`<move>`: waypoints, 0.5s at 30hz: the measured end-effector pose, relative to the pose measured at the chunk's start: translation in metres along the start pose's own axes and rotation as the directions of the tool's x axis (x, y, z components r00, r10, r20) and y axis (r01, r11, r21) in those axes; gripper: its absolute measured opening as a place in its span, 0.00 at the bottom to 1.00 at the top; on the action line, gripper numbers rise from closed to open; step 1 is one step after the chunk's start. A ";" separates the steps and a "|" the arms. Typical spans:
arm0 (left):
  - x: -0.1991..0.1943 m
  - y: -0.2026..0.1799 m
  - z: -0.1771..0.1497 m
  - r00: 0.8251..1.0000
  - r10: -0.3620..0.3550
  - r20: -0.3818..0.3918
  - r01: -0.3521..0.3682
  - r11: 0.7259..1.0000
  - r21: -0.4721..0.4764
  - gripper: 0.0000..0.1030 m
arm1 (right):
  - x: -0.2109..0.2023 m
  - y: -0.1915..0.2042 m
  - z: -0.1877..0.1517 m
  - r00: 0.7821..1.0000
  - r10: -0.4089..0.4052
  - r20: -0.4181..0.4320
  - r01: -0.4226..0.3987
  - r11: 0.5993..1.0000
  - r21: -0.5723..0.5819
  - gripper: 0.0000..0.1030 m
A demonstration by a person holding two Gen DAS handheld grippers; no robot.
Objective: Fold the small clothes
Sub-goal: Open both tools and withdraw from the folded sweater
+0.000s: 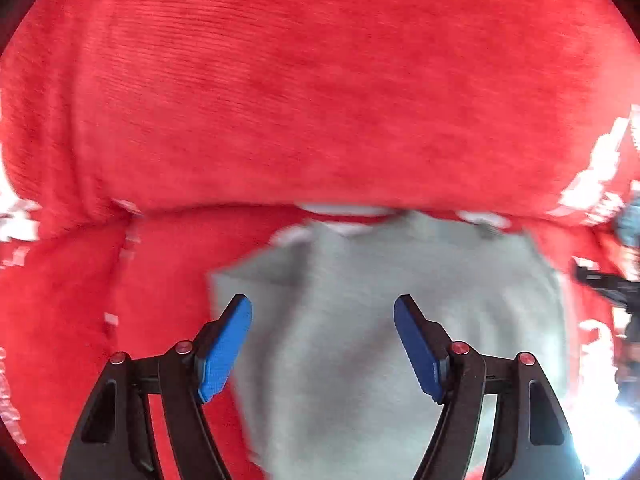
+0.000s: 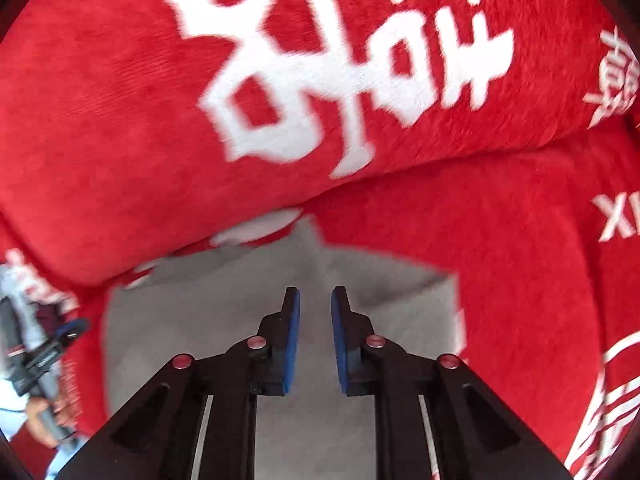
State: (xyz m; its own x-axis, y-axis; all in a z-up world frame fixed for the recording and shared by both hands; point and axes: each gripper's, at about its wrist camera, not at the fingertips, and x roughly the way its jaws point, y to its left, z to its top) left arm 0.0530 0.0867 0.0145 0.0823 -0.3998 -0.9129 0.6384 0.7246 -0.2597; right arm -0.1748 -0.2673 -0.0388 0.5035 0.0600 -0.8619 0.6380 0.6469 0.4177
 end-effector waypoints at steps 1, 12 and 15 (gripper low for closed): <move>0.003 -0.005 -0.002 1.000 -0.018 -0.006 0.018 1.000 0.003 0.73 | 0.006 0.002 -0.007 1.000 0.021 -0.020 -0.021 1.000 0.000 0.17; 0.053 -0.006 -0.044 0.997 0.043 -0.071 -0.042 0.999 0.013 0.73 | 0.038 -0.024 -0.026 1.000 -0.011 -0.010 0.012 0.998 0.067 0.00; 0.040 0.001 -0.051 0.985 0.144 -0.094 -0.141 0.989 0.039 0.73 | 0.026 -0.038 -0.025 0.999 -0.045 -0.024 0.048 0.993 0.106 0.00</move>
State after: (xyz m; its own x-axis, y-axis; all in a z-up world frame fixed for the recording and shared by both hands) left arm 0.0174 0.1001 -0.0381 0.1013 -0.2363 -0.9664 0.6499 0.7512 -0.1156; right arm -0.2007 -0.2711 -0.0843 0.4596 0.0491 -0.8868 0.7193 0.5650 0.4041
